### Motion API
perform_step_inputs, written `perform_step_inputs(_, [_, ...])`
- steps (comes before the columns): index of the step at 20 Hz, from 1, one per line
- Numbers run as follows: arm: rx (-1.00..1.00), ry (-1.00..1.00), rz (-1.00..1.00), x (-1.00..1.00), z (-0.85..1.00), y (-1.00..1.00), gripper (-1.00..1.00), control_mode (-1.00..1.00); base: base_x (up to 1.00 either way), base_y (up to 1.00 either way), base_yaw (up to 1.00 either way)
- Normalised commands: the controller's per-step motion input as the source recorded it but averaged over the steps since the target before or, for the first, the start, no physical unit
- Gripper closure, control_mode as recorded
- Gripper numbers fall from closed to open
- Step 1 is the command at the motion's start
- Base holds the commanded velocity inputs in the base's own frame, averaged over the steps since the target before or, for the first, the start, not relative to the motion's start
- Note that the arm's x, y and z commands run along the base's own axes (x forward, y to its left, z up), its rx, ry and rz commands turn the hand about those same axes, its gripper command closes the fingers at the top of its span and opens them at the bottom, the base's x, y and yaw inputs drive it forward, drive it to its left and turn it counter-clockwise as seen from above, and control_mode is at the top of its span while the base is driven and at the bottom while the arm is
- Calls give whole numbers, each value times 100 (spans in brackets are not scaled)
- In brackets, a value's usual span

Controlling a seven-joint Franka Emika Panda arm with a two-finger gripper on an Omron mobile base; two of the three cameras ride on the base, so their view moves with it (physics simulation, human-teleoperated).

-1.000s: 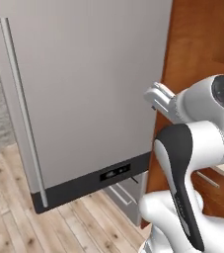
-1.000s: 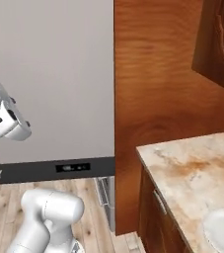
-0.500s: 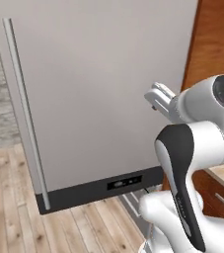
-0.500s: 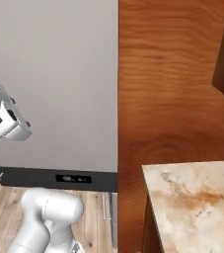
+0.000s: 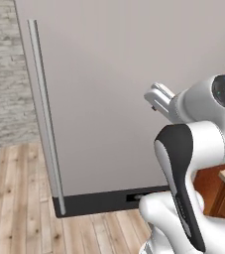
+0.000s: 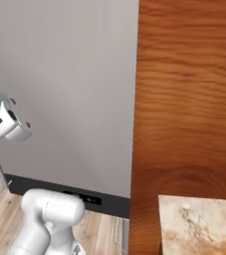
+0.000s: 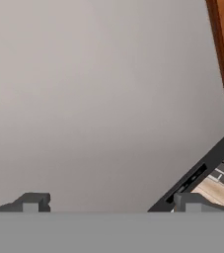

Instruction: Place the steak on the counter behind the older steak on the same shelf of the fridge to maintain FIFO order. Close the fridge door when finished.

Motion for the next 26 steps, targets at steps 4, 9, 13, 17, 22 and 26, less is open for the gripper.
perform_step_inputs(4, [0,0,0,0,0,0,-100,100,10,-4,8])
perform_step_inputs(9, [0,0,0,0,0,0,-100,100,12,0,3])
perform_step_inputs(13, [0,-2,1,20,-9,-3,-100,-100,11,-3,2])
perform_step_inputs(17, [0,-20,0,86,-39,0,-100,-100,0,0,0])
perform_step_inputs(22, [0,-32,-2,78,-26,0,-100,-100,0,0,0])
perform_step_inputs(26, [-2,-32,-10,49,-9,0,-100,-100,0,0,0])
